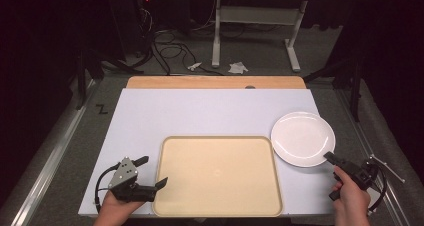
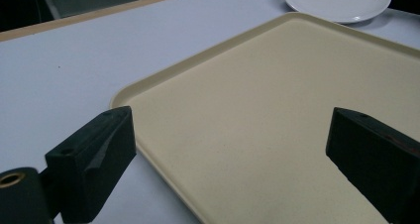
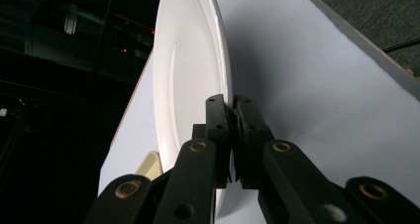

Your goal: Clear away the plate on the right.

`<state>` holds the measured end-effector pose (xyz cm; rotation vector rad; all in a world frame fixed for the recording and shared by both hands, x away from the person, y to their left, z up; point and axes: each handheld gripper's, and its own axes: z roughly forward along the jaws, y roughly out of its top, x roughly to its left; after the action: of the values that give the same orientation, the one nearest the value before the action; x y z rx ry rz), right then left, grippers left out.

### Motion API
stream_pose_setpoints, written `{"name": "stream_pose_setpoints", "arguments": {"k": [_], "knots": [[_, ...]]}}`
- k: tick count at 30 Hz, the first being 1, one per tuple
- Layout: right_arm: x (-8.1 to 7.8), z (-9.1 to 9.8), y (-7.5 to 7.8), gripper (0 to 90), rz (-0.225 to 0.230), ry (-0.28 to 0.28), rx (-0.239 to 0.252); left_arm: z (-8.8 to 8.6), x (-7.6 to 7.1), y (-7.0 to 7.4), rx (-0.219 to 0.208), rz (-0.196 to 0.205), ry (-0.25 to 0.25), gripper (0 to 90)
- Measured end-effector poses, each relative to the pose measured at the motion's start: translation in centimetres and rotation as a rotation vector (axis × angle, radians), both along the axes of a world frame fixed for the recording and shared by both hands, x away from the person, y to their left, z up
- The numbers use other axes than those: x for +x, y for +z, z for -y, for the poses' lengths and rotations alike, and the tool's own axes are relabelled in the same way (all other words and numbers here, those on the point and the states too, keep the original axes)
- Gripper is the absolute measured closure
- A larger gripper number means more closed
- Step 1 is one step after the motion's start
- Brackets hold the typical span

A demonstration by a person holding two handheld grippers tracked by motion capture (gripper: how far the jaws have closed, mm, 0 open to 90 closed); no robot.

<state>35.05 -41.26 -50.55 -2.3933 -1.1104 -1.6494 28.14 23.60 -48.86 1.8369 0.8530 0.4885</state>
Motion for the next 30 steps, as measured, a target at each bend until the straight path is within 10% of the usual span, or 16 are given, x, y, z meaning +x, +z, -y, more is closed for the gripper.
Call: {"name": "stream_pose_setpoints", "arguments": {"k": [30], "knots": [[-0.3, -1.0, 1.8, 89.0, 0.094, 0.094, 0.059, -0.1, 0.0, 0.1, -0.005, 0.01, 0.002, 6.0]]}}
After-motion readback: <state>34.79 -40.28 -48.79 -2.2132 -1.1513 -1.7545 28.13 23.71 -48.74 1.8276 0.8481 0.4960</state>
